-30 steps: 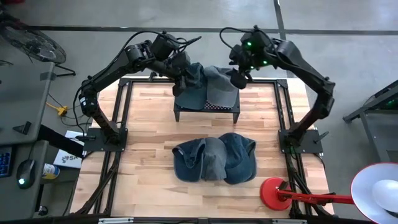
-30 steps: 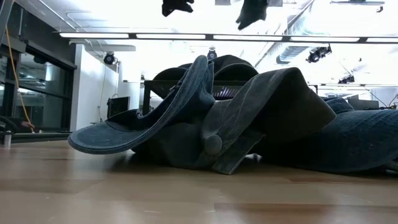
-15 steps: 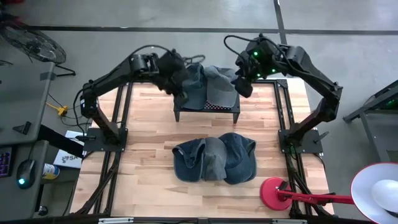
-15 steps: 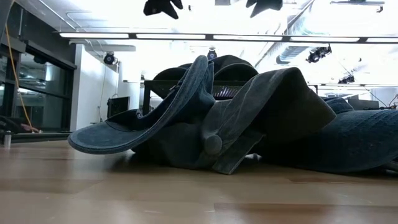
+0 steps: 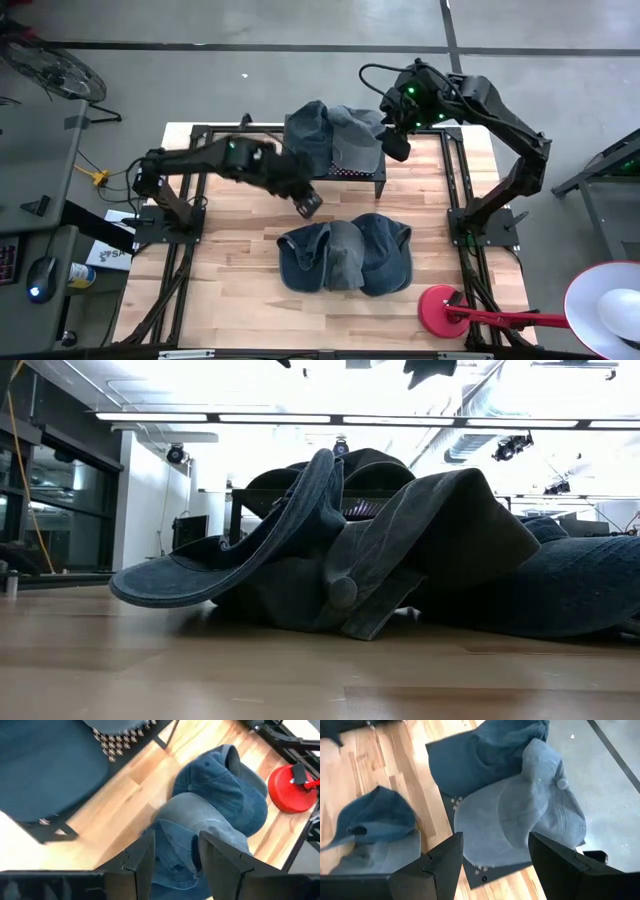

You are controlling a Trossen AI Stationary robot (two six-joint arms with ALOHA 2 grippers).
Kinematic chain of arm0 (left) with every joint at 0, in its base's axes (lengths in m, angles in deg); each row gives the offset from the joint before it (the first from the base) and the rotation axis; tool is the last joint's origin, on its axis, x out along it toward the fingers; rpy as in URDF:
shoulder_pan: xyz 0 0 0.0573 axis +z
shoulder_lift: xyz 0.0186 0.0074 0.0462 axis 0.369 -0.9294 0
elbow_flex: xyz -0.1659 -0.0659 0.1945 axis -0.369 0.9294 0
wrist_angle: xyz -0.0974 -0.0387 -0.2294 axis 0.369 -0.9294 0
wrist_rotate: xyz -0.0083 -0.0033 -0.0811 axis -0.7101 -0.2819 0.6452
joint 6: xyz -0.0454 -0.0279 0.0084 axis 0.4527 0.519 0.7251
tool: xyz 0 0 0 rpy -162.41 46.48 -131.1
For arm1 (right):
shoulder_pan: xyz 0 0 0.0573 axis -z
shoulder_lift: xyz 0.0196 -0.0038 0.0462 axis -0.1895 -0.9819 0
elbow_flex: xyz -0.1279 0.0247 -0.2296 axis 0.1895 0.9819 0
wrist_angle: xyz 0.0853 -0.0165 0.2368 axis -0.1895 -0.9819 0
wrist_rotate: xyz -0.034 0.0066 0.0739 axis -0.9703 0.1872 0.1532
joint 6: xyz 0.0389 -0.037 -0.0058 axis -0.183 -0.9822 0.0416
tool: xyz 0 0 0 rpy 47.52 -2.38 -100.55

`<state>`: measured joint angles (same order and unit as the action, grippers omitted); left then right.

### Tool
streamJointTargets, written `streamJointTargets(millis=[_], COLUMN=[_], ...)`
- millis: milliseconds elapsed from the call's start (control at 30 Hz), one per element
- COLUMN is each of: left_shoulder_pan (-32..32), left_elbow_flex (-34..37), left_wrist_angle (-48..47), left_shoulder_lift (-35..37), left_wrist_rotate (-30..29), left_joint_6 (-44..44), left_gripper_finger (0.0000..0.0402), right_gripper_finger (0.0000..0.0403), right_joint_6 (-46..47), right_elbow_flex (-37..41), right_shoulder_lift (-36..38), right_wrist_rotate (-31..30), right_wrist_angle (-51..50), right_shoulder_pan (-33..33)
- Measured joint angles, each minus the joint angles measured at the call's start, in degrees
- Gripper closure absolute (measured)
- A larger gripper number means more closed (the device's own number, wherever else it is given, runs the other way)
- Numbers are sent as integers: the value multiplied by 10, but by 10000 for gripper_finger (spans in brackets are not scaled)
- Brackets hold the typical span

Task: Pick & Place hat
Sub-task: Stack the left blue cap on the blue cap on the shelf

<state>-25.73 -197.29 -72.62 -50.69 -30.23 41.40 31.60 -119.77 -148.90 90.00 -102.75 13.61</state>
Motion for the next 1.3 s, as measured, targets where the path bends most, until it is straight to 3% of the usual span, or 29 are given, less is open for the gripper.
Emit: streamJointTargets(millis=[200,367,533,733,1033,1300], left_shoulder_pan=[-48,-74,-89,-95,-94,-94], left_elbow_flex=[38,106,195,250,257,257], left_wrist_angle=[-1,57,153,246,266,287], left_shoulder_lift=[-25,-32,-32,-32,-31,-31], left_wrist_rotate=[-22,-39,-21,-13,8,-11], left_joint_6=[69,115,156,194,206,202], left_gripper_finger=[253,253,253,253,253,245], right_gripper_finger=[185,185,185,185,185,185], right_joint_6=[-1,48,134,280,489,598], right_elbow_flex=[0,0,0,9,177,333], right_shoulder_lift=[9,33,63,95,159,197], right_wrist_rotate=[-7,-27,-87,-187,-305,-316], right_wrist_angle=[-52,-94,-113,-121,-79,10], right_shoulder_pan=[-17,-54,-129,-262,-473,-608])
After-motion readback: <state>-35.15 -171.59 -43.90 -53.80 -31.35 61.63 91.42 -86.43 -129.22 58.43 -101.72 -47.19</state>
